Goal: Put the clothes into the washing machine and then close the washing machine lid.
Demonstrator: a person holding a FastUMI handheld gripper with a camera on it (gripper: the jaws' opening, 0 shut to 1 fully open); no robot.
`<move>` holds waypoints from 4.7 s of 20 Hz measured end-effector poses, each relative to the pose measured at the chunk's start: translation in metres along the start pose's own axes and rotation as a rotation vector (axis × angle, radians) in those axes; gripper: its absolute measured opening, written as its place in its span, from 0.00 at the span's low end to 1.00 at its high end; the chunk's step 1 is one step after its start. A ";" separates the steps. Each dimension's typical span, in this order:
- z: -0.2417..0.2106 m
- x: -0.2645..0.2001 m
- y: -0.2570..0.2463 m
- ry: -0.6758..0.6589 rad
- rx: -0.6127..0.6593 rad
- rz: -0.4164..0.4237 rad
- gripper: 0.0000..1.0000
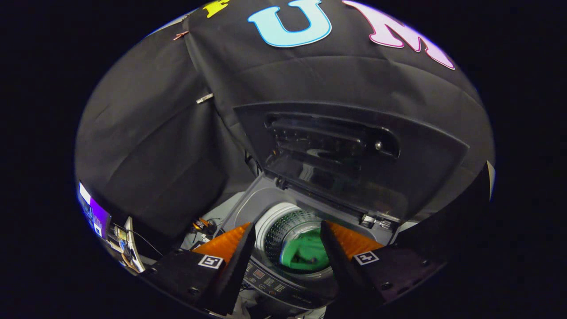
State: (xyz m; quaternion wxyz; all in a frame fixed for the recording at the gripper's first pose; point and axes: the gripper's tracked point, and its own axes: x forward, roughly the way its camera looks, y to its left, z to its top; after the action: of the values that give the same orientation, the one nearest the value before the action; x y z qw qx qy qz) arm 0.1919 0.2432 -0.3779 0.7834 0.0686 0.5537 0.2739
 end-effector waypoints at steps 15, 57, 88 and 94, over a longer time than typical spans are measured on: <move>0.092 -0.050 0.030 -0.411 -0.106 0.082 0.99; 0.172 -0.034 -0.136 -0.607 0.153 -0.584 0.99; 0.013 -0.100 -0.037 -0.546 0.144 -0.490 0.98; 0.008 -0.122 -0.008 -0.588 0.069 -0.444 0.98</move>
State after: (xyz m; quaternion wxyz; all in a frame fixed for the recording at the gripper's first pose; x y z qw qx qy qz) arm 0.1734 0.1763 -0.2772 0.9466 0.0489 0.3151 0.0471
